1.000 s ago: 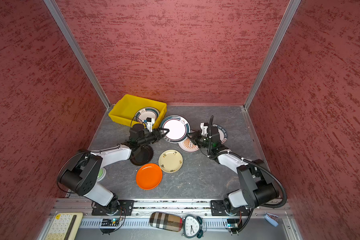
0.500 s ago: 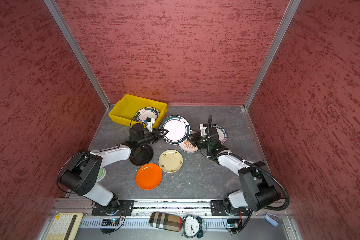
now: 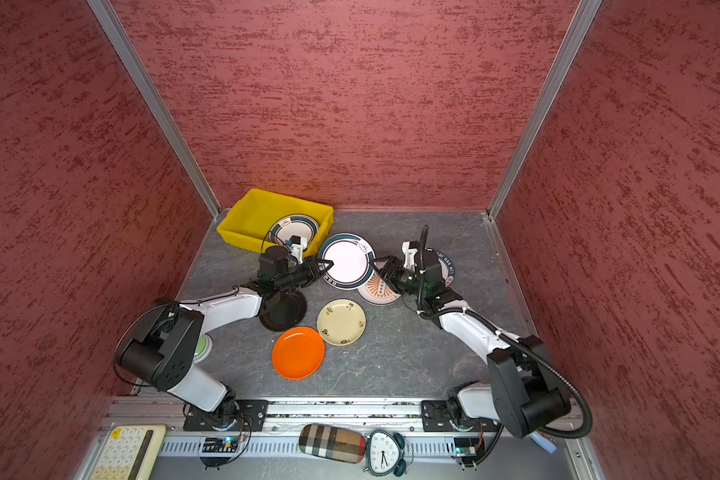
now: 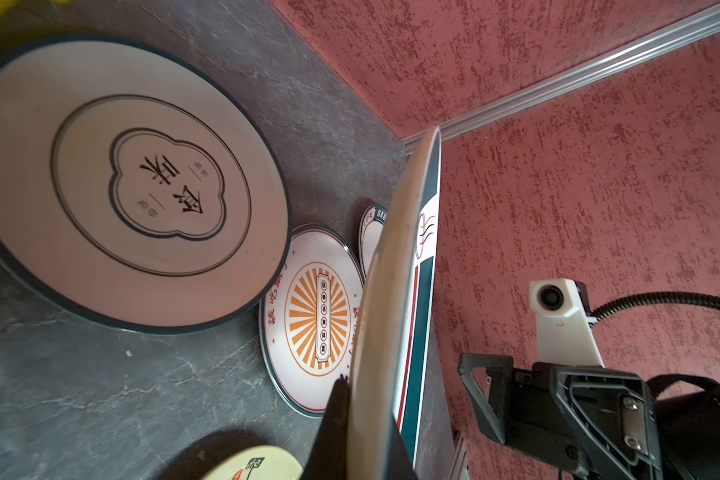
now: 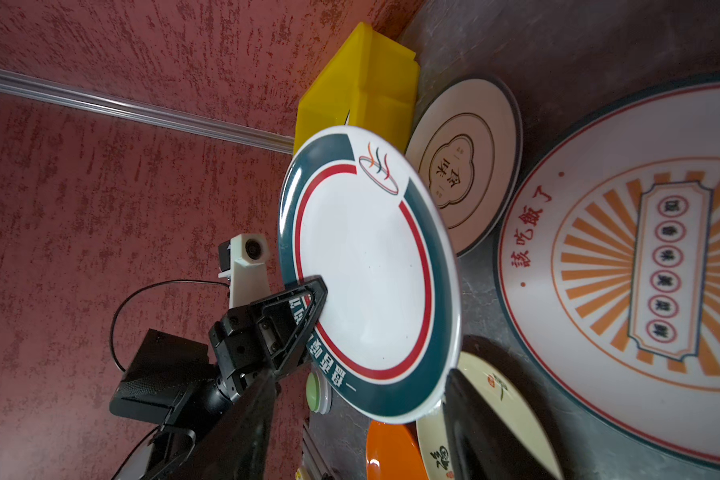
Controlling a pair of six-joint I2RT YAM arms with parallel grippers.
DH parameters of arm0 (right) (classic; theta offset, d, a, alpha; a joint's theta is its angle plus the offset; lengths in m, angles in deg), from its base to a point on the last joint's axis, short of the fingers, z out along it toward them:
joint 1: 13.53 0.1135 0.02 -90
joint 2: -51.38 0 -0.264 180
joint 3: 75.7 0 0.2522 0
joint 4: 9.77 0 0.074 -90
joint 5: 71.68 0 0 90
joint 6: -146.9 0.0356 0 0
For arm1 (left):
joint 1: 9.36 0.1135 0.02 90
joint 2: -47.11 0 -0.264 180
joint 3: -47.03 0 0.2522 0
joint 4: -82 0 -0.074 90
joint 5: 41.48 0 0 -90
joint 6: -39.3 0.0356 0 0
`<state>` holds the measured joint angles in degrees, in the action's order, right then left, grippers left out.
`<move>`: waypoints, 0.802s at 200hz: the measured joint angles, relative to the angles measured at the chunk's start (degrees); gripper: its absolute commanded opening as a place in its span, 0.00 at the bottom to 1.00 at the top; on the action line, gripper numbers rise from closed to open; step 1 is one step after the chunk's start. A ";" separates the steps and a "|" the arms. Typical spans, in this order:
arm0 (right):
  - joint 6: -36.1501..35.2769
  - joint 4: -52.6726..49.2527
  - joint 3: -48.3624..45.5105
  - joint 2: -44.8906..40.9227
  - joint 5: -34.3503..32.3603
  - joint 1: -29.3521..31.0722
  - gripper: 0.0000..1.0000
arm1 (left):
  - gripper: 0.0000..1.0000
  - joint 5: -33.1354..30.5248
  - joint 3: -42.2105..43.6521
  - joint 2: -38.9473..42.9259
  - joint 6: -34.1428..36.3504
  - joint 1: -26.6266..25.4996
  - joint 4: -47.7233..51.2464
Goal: Place the plates into the plastic bin on the countertop
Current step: 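Carry the plate to the yellow bin with the left gripper while the right gripper withdraws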
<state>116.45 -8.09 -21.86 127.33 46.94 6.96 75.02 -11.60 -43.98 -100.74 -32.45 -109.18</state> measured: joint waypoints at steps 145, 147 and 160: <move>-8.13 -5.01 -6.84 -16.50 -11.23 0.00 0.99 | 0.00 -2.75 -7.72 0.24 2.58 10.88 6.34; -8.17 -4.98 -7.08 -16.72 -11.39 0.00 0.99 | 0.00 -2.82 -7.87 0.24 2.58 11.06 6.47; -8.59 -5.01 -8.13 -17.86 -12.15 0.00 0.99 | 0.00 -2.95 -9.03 0.24 2.80 12.22 7.41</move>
<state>107.86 -13.10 -29.99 109.47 34.79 6.96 72.07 -20.62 -43.74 -97.94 -20.24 -101.77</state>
